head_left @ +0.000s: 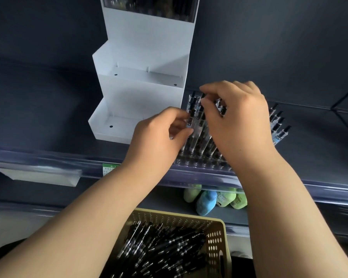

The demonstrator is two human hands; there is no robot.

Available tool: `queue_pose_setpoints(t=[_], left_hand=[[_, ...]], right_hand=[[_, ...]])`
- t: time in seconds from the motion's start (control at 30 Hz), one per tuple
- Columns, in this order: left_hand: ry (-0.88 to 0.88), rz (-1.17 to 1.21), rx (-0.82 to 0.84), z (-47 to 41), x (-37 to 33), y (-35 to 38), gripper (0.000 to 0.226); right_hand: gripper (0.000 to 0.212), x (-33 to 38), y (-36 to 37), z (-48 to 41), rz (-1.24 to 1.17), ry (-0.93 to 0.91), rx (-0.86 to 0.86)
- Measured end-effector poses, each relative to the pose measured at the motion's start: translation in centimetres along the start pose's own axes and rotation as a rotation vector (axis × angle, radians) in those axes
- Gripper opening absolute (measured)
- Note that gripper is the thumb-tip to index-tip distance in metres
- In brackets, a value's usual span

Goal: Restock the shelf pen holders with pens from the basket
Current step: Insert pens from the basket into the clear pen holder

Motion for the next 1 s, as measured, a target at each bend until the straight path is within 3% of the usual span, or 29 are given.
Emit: queue_pose_setpoints(t=[0.3, 0.67, 0.9, 1.0], left_hand=[[-0.045, -0.045, 0.022, -0.2, 0.6, 0.3, 0.015], [-0.066, -0.404, 0.171, 1.0, 1.2, -0.4, 0.028], [-0.031, -0.704, 0.321, 2.3, 1.0, 1.2, 0.035], [-0.049, -0.766, 0.365, 2.4, 1.5, 1.9, 0.039]], right_hand=[[0.02, -0.5, -0.9, 0.2, 0.016, 0.018, 0.001], [0.023, -2.9, -4.7, 1.4, 0.081, 0.095, 0.004], [0.024, -8.4, -8.1, 3.8, 0.146, 0.312, -0.007], [0.034, -11.4, -7.8, 5.4, 0.159, 0.468, 0.102]])
Point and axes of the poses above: each hand's wrist, its own z-axis away from the middle knuckle, its own y-axis out of the palm, x = y × z, the point moved 6 cm from there along -z, towards the middle knuckle, and after that the axes turned 7 degrees about x, right-handed, at the moved point
